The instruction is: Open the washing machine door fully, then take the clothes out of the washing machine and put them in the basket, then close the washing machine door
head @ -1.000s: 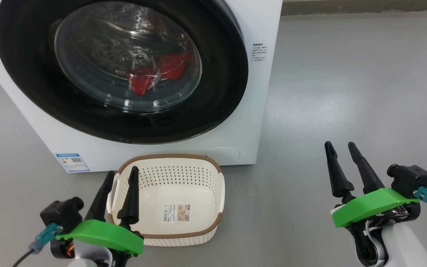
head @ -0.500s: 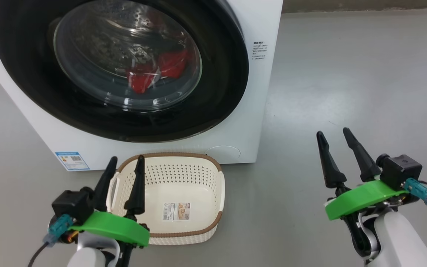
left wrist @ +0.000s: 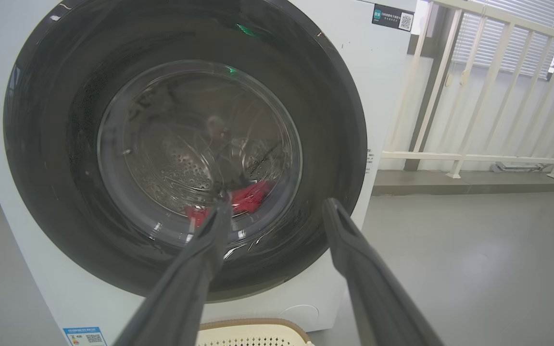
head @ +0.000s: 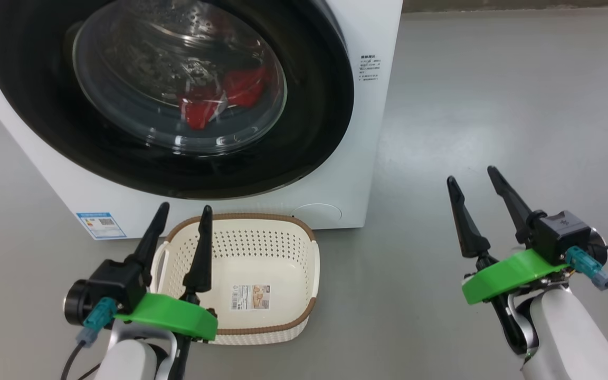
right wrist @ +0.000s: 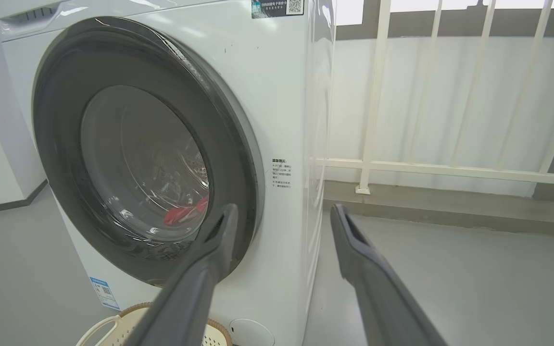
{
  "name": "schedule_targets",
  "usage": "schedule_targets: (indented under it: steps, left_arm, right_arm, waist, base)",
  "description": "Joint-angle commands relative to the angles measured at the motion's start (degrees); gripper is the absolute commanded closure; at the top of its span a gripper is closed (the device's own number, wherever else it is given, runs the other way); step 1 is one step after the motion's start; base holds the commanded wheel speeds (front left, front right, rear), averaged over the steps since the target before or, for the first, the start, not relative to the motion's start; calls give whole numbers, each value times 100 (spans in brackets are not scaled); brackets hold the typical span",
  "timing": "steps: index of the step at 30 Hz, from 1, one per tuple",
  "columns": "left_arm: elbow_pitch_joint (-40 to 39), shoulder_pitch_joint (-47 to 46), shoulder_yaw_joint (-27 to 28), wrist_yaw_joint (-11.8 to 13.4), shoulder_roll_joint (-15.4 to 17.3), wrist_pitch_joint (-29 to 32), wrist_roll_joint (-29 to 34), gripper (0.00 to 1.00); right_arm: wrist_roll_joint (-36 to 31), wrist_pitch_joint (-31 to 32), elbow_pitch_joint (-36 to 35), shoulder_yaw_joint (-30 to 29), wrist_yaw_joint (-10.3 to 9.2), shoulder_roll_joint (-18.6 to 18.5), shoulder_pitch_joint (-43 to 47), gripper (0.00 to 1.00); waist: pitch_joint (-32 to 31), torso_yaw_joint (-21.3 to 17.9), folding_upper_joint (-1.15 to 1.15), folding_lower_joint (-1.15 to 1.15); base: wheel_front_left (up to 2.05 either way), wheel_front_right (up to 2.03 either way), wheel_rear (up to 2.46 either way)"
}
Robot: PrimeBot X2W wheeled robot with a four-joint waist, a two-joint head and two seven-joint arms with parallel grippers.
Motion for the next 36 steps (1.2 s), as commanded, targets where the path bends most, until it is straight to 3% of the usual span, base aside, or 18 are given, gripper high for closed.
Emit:
schedule_targets:
  steps: [1, 14, 15, 16, 17, 24, 36]
  left_arm:
    - [-203, -262, 145, 44, 83, -70, 75, 0]
    - [-344, -323, 148, 68, 83, -70, 119, 0]
    - [-354, -325, 138, 71, 83, -70, 125, 0]
    - [-366, -327, 128, 75, 83, -70, 125, 0]
    - [-382, -335, 123, 77, 83, -70, 126, 0]
    - [-532, -422, 73, 66, 83, -70, 145, 0]
    - [-977, -637, -207, 86, 83, -70, 204, 0]
  right_arm:
    - [-65, -56, -124, 138, -4, -6, -326, 0]
    - [-88, -56, -208, 109, -4, -6, -404, 1]
    - [-81, -56, -180, 129, -4, -6, -407, 35]
    - [-64, -56, -145, 155, -4, -6, -416, 62]
    - [-42, -56, -112, 180, -4, -6, -434, 100]
    - [299, -56, -32, 222, -4, -6, -694, 100]
    - [2357, -56, 303, 86, -4, -6, -1731, 100]
  waist:
    - [22, 5, 0, 0]
    - [274, 42, 0, 0]
    - [295, 49, 0, 0]
    - [318, 55, 0, 0]
    - [346, 61, 0, 0]
    - [619, 144, 0, 0]
    - [1238, 382, 0, 0]
  base:
    - [0, 0, 0]
    - [0, 0, 0]
    - [0, 0, 0]
    - [0, 0, 0]
    - [0, 0, 0]
    - [0, 0, 0]
    - [0, 0, 0]
